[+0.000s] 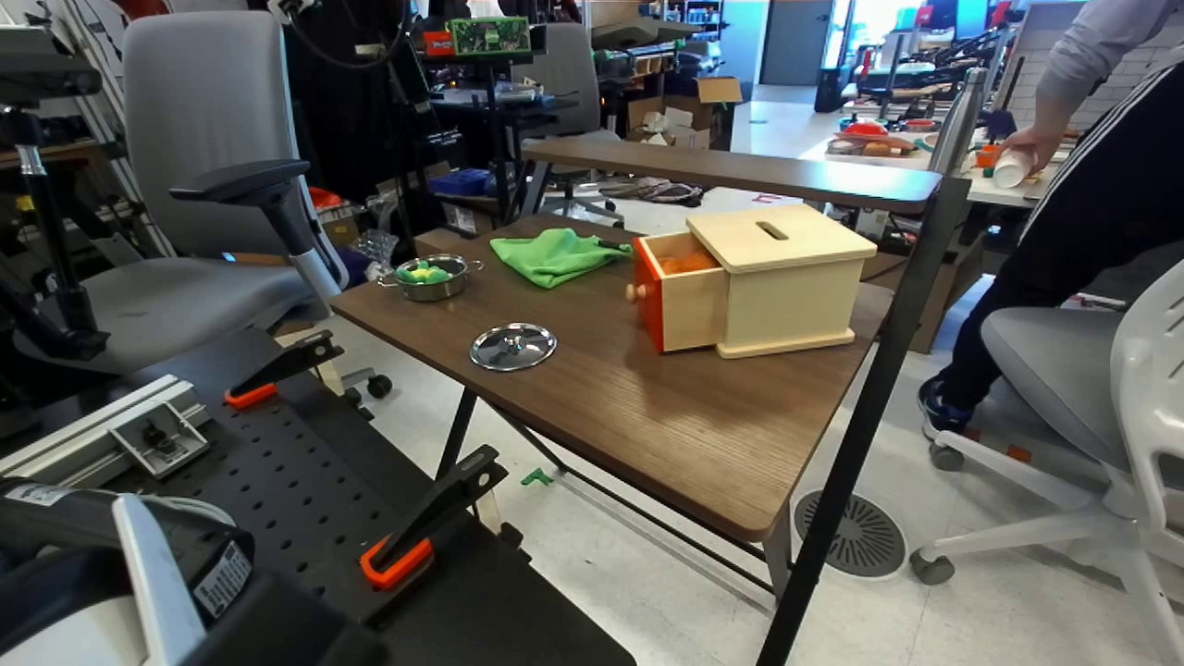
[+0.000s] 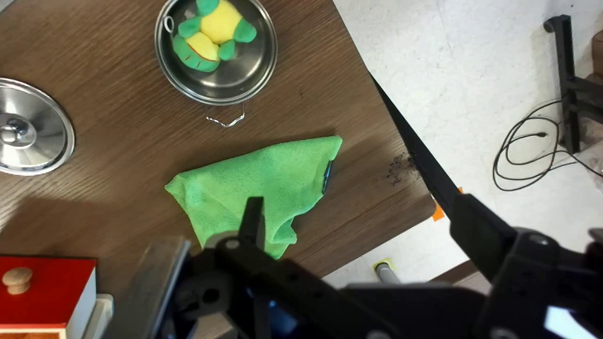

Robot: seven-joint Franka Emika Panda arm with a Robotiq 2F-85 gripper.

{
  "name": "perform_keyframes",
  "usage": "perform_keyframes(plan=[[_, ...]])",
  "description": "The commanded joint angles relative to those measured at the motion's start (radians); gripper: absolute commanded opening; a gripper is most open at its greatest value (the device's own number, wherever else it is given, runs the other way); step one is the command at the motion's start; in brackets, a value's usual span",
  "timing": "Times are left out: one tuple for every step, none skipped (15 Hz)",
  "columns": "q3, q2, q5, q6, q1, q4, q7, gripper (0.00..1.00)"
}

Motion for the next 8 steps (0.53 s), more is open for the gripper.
perform_keyframes(plan=[[-0.035,0.12,0.015,-0.035,0.033,0.121,-0.036,1.0],[-0.04,0.154,0.023,-0.027,0.036,0.143,-0.042,1.0],[-0.045,0.181,0.031,-0.028,0.04,0.162,-0.046,1.0],[-0.053,0.212,0.034,-0.03,0.045,0.183,-0.047,1.0],[-0.059,0.246,0.038,-0.039,0.048,0.209,-0.053,1.0],[-0.064,0.273,0.044,-0.051,0.051,0.231,-0.058,1.0],[-0.071,0.297,0.045,-0.061,0.057,0.251,-0.06,1.0],[-0.078,0.318,0.046,-0.069,0.063,0.271,-0.062,1.0]])
